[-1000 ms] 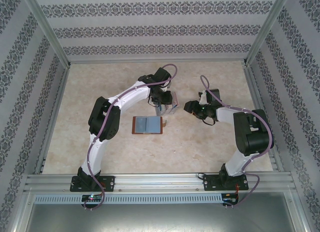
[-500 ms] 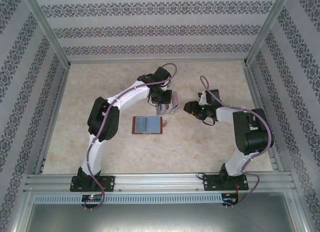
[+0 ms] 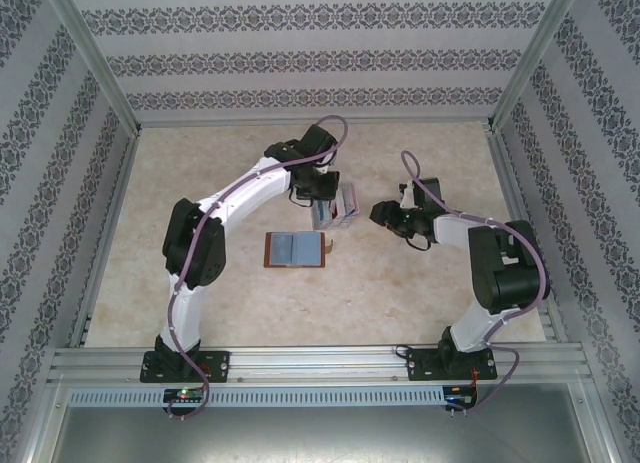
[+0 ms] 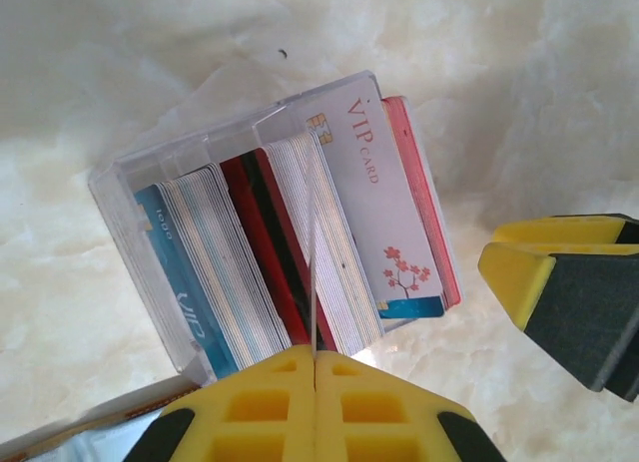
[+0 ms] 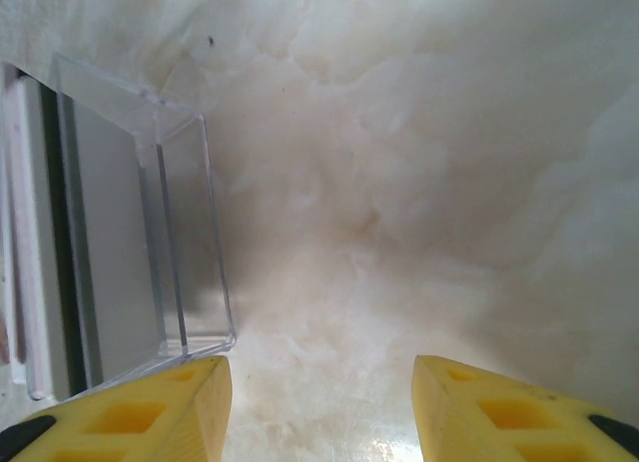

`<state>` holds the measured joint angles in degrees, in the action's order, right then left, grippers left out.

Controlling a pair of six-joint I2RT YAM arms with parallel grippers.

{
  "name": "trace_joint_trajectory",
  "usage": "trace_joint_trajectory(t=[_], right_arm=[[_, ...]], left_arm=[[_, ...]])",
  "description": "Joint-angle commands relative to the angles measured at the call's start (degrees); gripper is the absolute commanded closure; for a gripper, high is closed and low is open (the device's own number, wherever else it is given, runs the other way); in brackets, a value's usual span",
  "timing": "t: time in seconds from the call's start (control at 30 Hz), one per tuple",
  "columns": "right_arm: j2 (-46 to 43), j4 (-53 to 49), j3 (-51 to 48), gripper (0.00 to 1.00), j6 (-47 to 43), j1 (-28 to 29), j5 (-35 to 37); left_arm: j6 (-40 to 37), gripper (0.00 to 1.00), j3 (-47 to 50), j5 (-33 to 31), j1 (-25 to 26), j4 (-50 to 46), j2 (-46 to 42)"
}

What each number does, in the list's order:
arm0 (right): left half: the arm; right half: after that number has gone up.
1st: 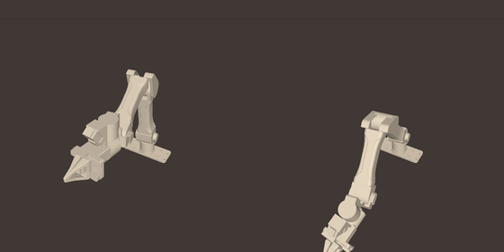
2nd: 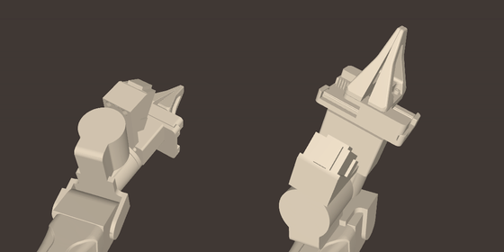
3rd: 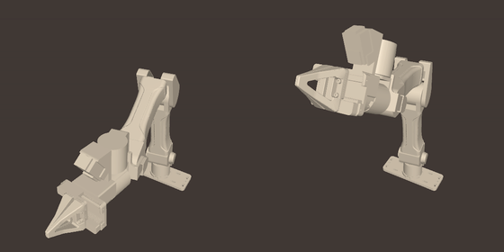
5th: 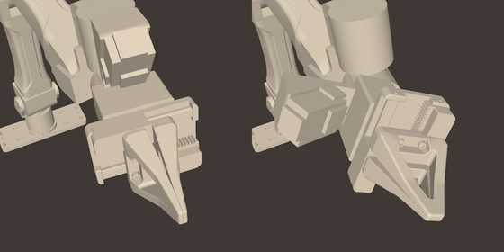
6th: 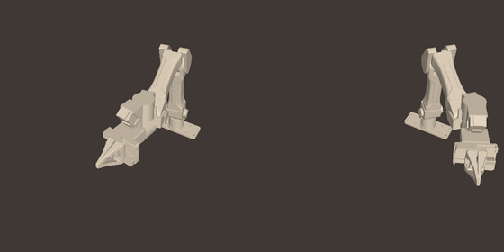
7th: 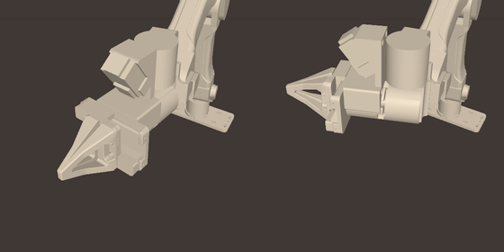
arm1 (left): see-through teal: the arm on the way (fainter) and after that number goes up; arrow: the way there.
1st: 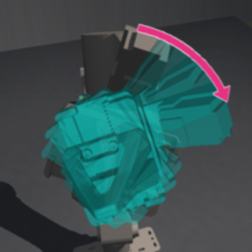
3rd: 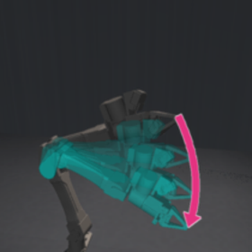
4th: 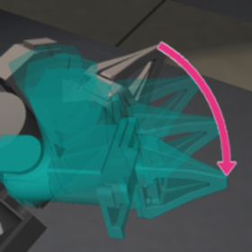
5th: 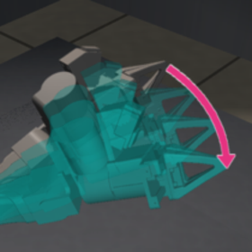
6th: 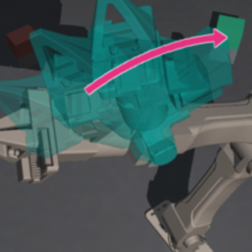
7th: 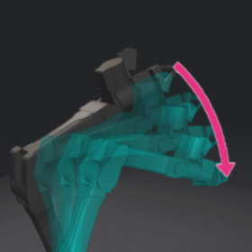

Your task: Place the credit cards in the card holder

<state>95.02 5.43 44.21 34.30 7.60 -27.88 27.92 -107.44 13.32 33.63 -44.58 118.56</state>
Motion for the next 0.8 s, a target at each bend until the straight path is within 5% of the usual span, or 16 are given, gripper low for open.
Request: trace_joint_trajectory(t=[0.0,0.5,0.63,0.77], right_arm=[[-4.99,-0.76,-1.18,0.48,-1.56,-0.39,4.75],[-14.74,7.02,3.11,0.45,-1.68,8.20,-12.59],[-13.90,6.99,4.39,0.44,-2.04,9.70,-15.69],[-14.38,4.68,4.69,0.43,-2.48,10.68,-14.01]], left_arm=[[1.76,1.00,1.48,2.25,-0.84,-1.36,-5.82],[-2.12,1.00,16.22,20.92,-4.77,9.18,-18.62],[-2.22,1.00,20.73,21.09,-5.70,11.55,-21.36],[-0.88,1.00,21.08,14.15,-5.96,7.75,-22.02]])
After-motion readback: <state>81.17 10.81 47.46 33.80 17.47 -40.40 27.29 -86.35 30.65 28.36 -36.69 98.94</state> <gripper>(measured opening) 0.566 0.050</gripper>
